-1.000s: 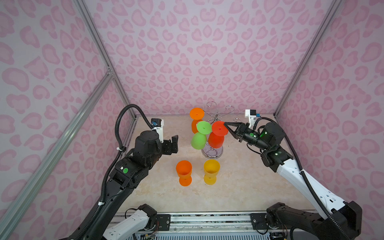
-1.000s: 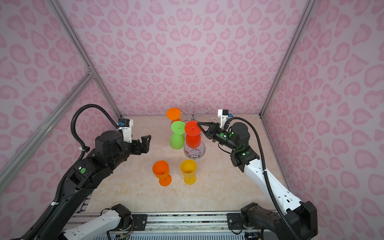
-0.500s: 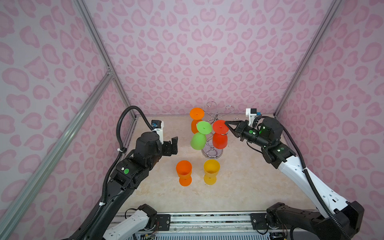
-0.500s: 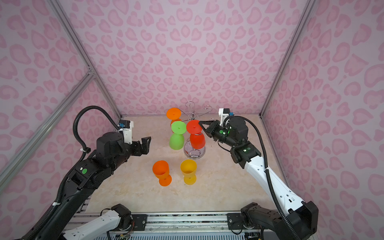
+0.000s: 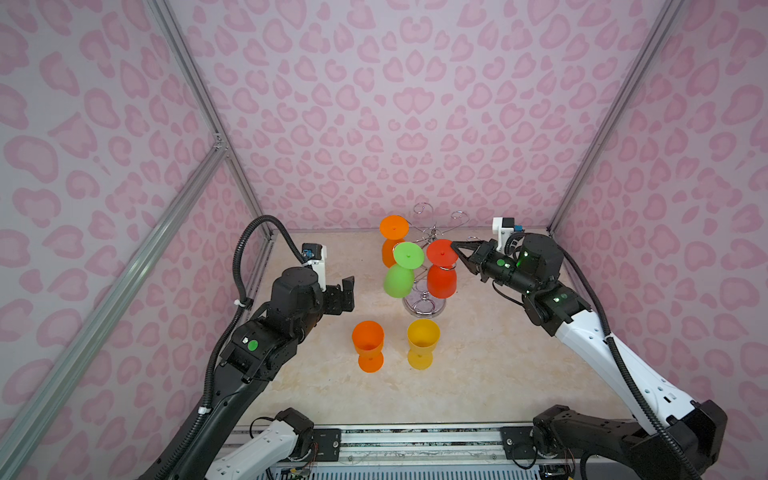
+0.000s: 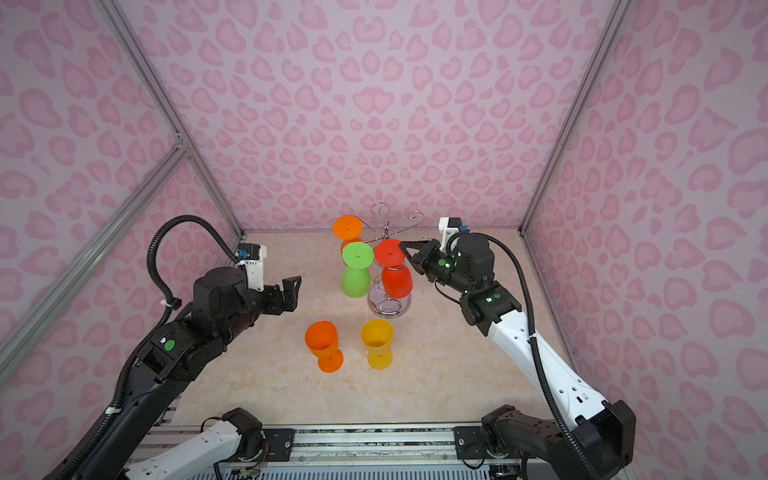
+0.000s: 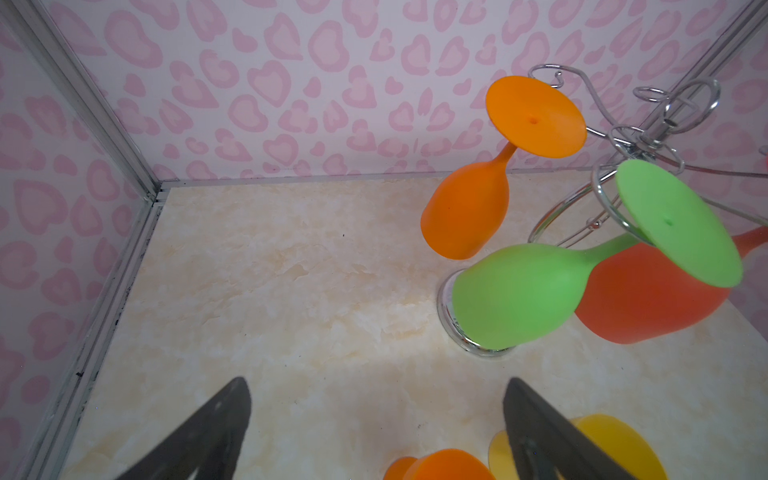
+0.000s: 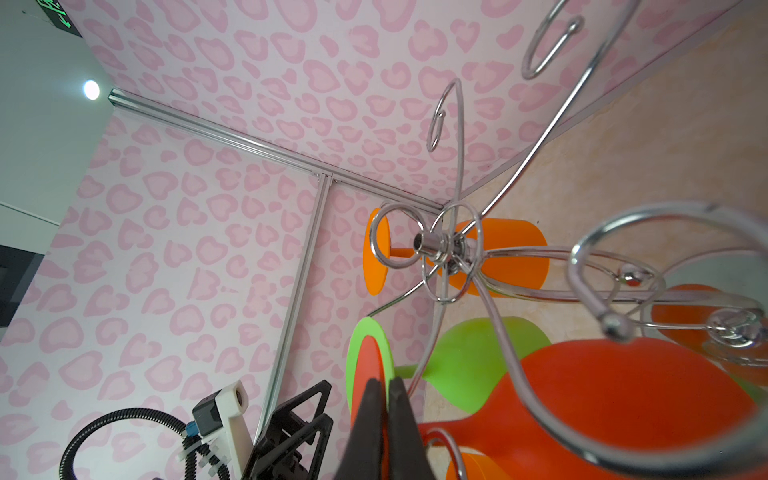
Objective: Take the wine glass off the wine glass rack
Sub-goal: 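Close the right gripper on the red glass's base rim on the rack, then lift the red glass off the rack hook with the right gripper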
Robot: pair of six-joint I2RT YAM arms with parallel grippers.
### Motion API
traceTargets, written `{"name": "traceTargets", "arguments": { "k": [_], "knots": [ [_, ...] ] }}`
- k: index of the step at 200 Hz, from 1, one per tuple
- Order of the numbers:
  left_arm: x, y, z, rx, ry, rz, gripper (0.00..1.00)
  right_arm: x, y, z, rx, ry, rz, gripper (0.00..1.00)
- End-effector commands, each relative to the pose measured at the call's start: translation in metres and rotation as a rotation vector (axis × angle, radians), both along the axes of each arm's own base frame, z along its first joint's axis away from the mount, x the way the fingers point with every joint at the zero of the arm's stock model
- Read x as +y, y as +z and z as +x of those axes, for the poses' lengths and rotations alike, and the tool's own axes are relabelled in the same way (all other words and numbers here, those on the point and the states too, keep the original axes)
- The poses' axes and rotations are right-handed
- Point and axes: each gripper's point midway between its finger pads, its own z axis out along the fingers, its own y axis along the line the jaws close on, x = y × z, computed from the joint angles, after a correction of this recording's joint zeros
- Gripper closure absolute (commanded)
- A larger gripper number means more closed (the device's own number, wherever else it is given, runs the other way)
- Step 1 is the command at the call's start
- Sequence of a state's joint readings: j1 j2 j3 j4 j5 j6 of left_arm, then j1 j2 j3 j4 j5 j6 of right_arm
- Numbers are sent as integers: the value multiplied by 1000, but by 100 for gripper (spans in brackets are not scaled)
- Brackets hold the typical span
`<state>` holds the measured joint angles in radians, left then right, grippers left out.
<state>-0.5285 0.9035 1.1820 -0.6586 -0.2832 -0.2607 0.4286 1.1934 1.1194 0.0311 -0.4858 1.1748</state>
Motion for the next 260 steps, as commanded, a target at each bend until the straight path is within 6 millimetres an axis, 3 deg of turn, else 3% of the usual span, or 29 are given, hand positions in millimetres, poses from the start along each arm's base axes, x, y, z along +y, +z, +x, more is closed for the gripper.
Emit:
{"name": "traceTargets", "arguments": {
  "k": [1, 193, 260],
  "knots": [
    [-1, 5, 0, -19, -7, -16, 3, -5, 7, 2, -16, -28, 7, 100],
    [-5, 9, 4, -21, -23, -11, 3, -21, 12, -4, -2, -112, 19, 100],
    [-6, 7, 4, -16, -28, -12, 3, -49, 8, -11, -2, -197, -15, 100]
  ]
}}
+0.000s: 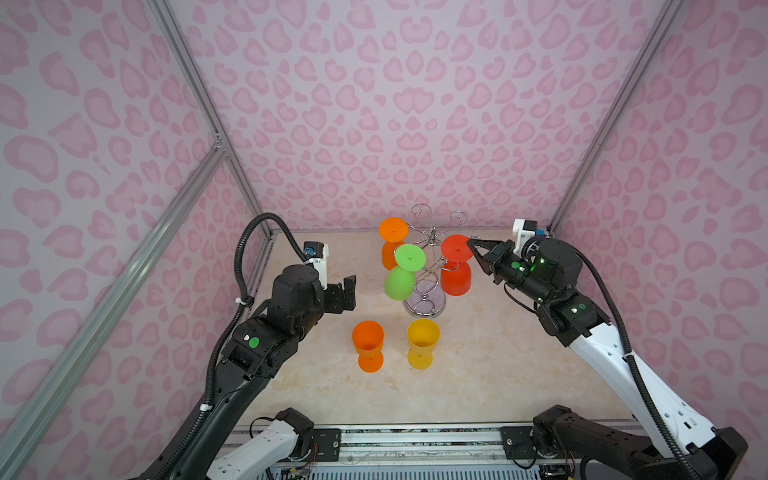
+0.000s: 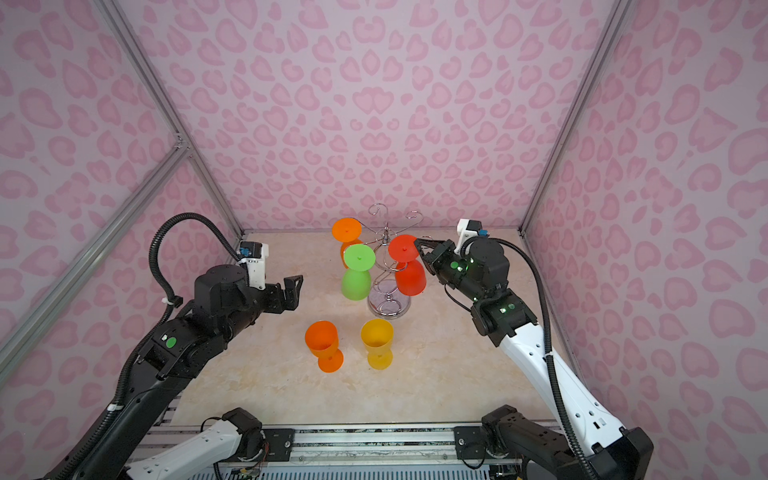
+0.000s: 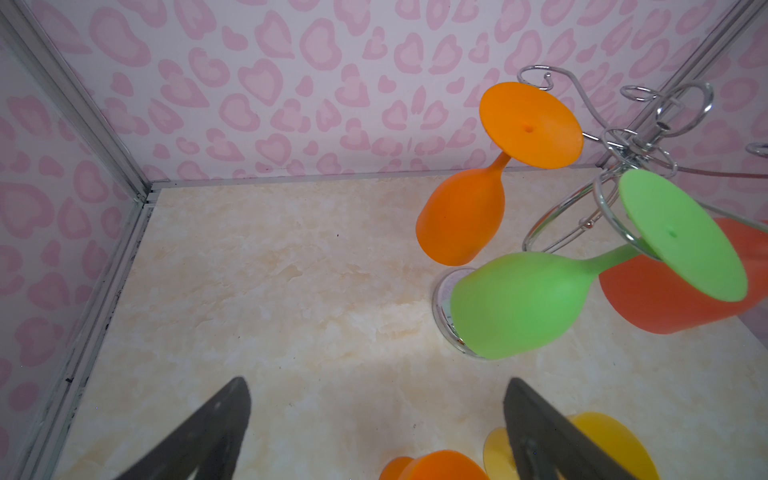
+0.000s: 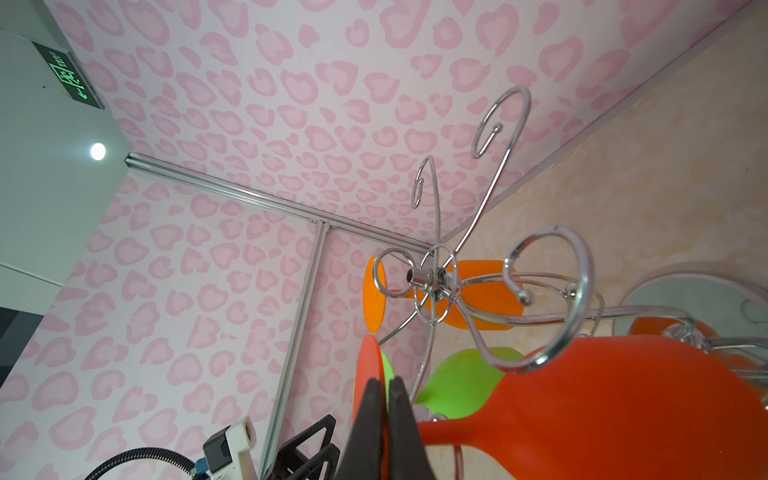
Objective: Take the wine glass off the wine glass rack
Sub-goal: 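Lift the red glass off the rack hook with the right gripper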
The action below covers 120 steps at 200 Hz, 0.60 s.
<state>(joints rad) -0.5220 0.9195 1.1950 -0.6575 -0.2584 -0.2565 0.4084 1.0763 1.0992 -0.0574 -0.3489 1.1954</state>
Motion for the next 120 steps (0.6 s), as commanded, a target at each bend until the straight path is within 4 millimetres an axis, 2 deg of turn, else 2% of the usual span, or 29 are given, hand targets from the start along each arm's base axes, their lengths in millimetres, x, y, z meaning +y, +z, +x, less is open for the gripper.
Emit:
{"name": "traceTargets", "arguments": {
  "k": [1, 18, 43, 70, 96, 120],
  "knots": [
    [-2, 6, 2, -21, -11, -7, 3, -12, -4, -1, 0, -41, -21, 100],
    [-2, 5, 1, -20, -11, -8, 3, -28, -5, -4, 3, -78, -29, 100],
    [-2, 7, 1, -24, -13, -13, 3, -60, -8, -13, 5, -169, -45, 100],
    [-7, 13, -1, -39, -38, -42, 3, -100, 4, -29, -26, -263, -70, 100],
    [-28, 33, -7, -88, -156, -127, 3, -132, 40, -50, -126, -349, -87, 100],
    [-67, 63, -21, -162, -397, -260, 3, -143, 94, -72, -317, -389, -71, 100]
  ]
}}
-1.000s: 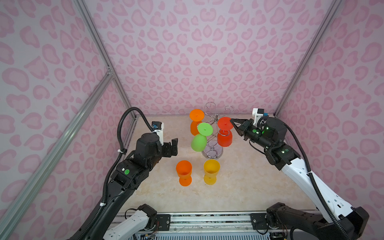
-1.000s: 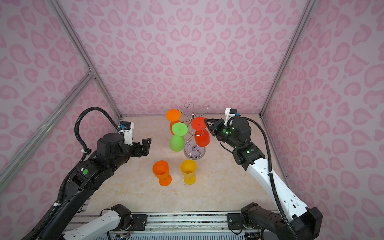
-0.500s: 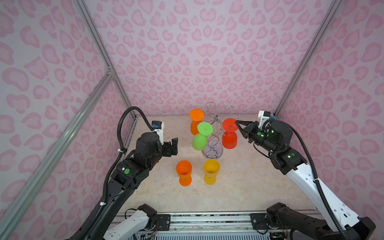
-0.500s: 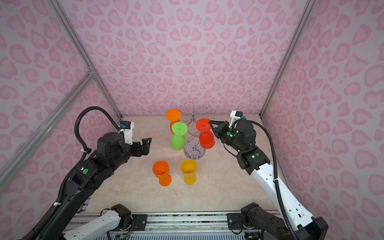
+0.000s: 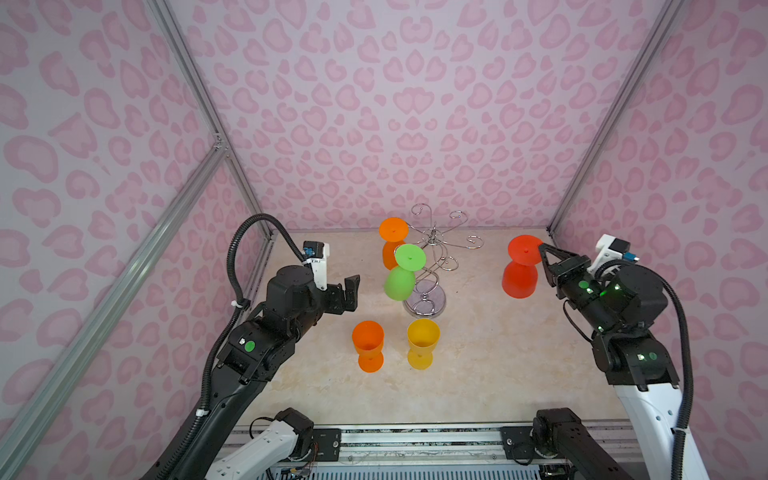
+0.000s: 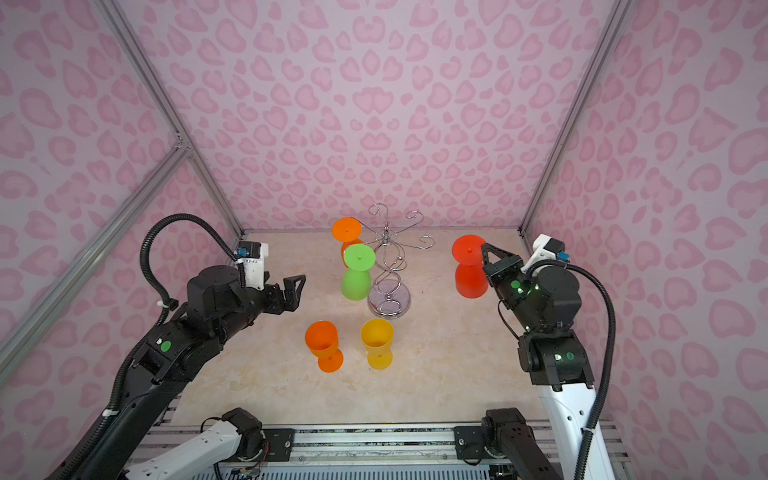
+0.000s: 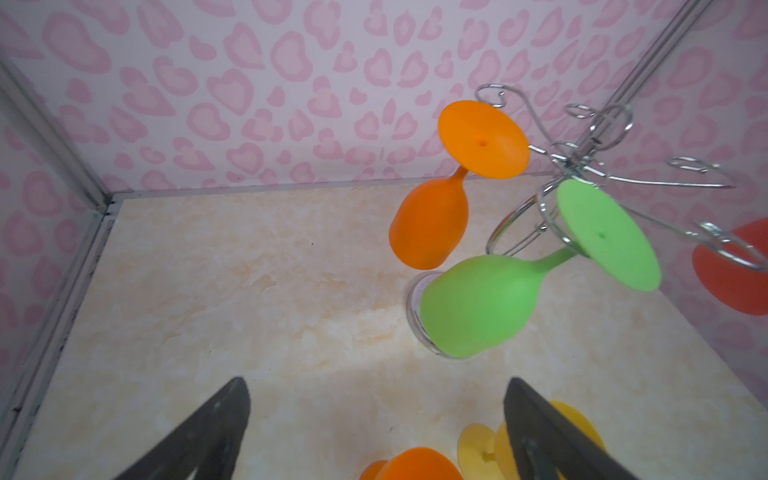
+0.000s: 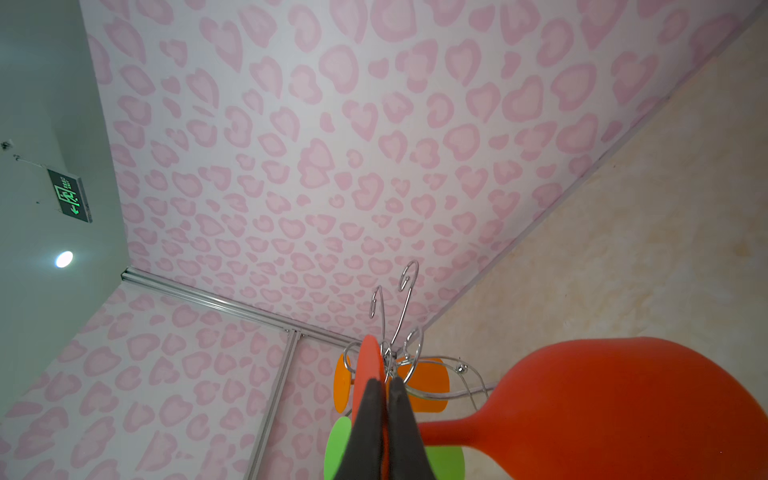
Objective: Take the wine glass off the wine glass rack
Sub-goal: 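Lift the red glass off the rack hook with the right gripper, then grasp the red glass bowl with the left gripper while the right gripper holds it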
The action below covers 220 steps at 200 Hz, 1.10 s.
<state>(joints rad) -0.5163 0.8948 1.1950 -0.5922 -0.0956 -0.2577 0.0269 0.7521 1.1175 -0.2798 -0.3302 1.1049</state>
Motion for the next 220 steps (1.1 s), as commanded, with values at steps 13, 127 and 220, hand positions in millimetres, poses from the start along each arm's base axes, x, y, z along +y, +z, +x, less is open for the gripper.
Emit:
{"name": "traceTargets", "arguments": {
  "k": [13, 127, 220],
  "knots": [
    [-58, 63, -21, -158, -374, -250, 3, 1, 69, -30, -275, 16, -45, 100],
    [-127, 136, -51, -365, -1120, -577, 2, 100, 161, -60, -824, 635, 293, 100],
    [-143, 131, 1, -334, -1084, -696, 6, 164, 137, -67, -815, 876, 389, 100]
  ]
}}
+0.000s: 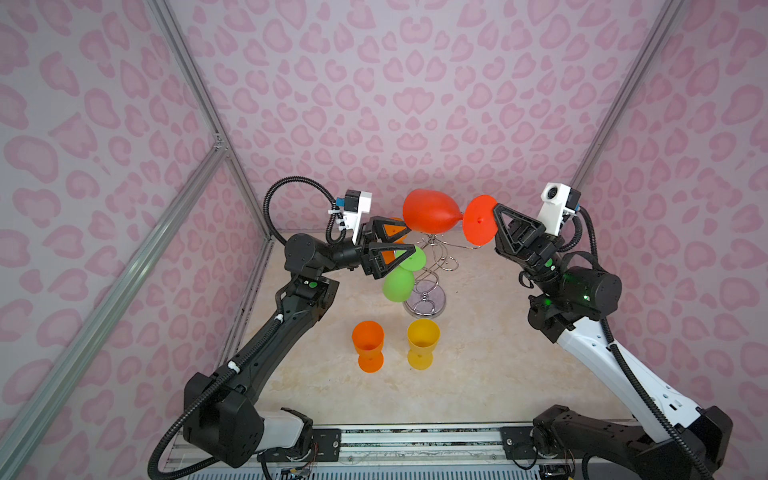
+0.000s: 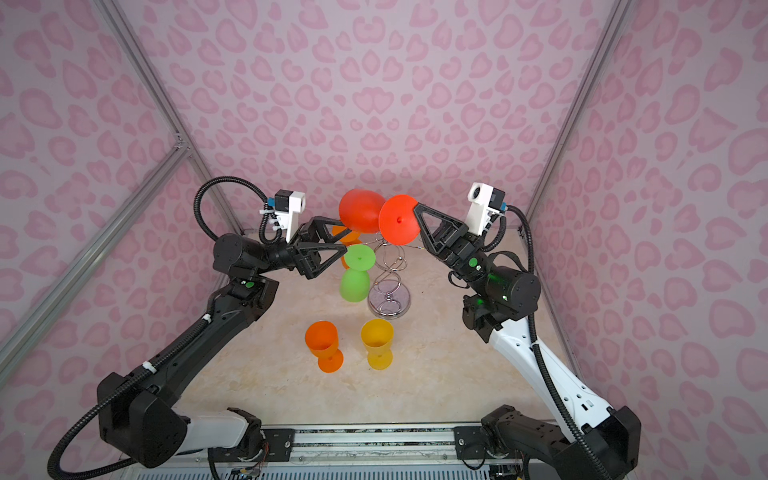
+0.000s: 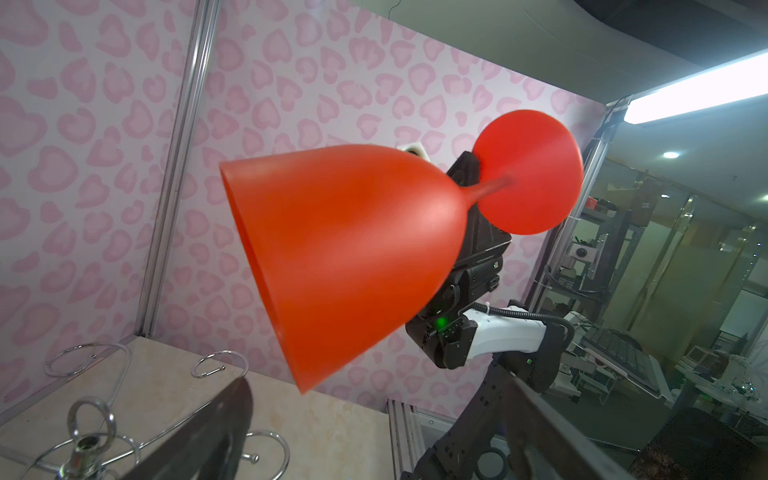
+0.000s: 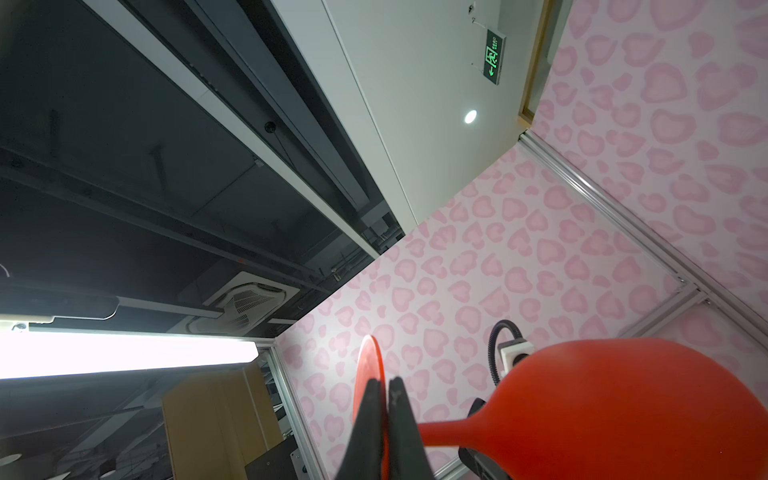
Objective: Take the wine glass off the wine glass rack
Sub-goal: 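Grasp the red glass bowl with the left gripper while the right gripper holds it, then carry the red glass toward the robot with the left gripper while the right gripper withdraws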
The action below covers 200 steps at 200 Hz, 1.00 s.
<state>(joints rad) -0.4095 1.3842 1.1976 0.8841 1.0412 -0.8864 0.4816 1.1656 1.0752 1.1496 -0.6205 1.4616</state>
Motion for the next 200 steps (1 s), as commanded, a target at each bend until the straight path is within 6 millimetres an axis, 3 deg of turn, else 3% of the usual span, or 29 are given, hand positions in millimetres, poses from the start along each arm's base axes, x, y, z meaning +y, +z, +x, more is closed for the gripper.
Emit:
{"name": "traceTargets", "arguments": {
  "k": [1, 61, 142, 200],
  "knots": [
    [1, 11, 3, -21, -12, -54, 6, 2, -2, -7, -31, 31, 24, 100],
    [3, 14, 1, -20, -36, -92, 13, 11, -19, 3, 19, 52, 15, 100],
    [3, 8, -2, -2, -47, -90, 68, 8, -27, 10, 48, 36, 7, 100],
    [5, 13, -7, -9, -57, -105, 93, 9, -41, 21, 94, 16, -16, 100]
  ]
}}
